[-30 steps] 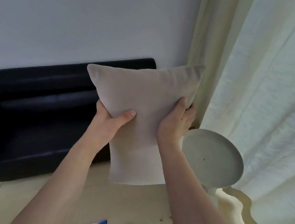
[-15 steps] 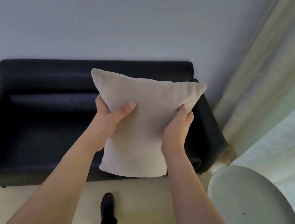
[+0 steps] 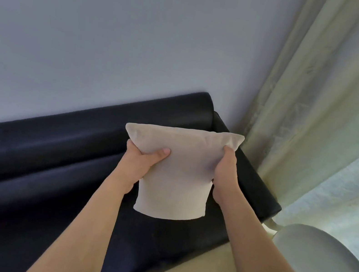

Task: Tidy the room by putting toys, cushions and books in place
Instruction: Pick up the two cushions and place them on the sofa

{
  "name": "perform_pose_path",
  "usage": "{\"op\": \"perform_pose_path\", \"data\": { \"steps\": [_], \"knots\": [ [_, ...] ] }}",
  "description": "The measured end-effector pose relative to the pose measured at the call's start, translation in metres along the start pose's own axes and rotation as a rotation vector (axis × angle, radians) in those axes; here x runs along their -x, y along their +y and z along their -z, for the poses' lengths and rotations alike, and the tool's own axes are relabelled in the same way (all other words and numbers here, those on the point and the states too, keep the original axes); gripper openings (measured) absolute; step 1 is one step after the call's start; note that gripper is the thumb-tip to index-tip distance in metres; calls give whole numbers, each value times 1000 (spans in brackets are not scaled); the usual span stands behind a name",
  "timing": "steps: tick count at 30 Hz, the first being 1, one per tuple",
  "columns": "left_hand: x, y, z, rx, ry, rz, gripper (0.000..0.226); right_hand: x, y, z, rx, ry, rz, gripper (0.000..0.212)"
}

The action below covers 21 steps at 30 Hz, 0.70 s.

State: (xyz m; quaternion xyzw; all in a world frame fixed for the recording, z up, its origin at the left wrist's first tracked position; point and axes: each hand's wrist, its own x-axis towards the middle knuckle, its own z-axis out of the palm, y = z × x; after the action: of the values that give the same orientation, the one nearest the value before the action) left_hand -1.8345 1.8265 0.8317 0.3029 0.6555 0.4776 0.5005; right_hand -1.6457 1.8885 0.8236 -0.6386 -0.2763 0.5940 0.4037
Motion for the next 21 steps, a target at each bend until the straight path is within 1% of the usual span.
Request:
{"op": "perform_pose_path", "data": {
  "steps": [3, 6, 10, 16, 18, 21],
  "knots": [
    [-50, 4, -18, -14, -13, 51, 94, -47, -13, -8, 38, 10, -37, 72],
    [-92, 0, -40, 13, 16, 131, 91, -99, -27, -17, 81, -14, -24, 74],
    [-142, -4, -74, 47, 56, 213, 74, -176, -44, -23, 154, -60, -14, 67],
    [-228, -18, -120, 129, 156, 376, 48, -280, -58, -24, 249, -121, -107, 64],
    [-257, -22, -137, 154, 182, 430, 52, -314, -61, -24, 301, -151, -129, 62],
    [-299, -39, -159, 170, 223, 579, 65, -366, -57, -24, 392, -212, -171, 62]
  ]
}}
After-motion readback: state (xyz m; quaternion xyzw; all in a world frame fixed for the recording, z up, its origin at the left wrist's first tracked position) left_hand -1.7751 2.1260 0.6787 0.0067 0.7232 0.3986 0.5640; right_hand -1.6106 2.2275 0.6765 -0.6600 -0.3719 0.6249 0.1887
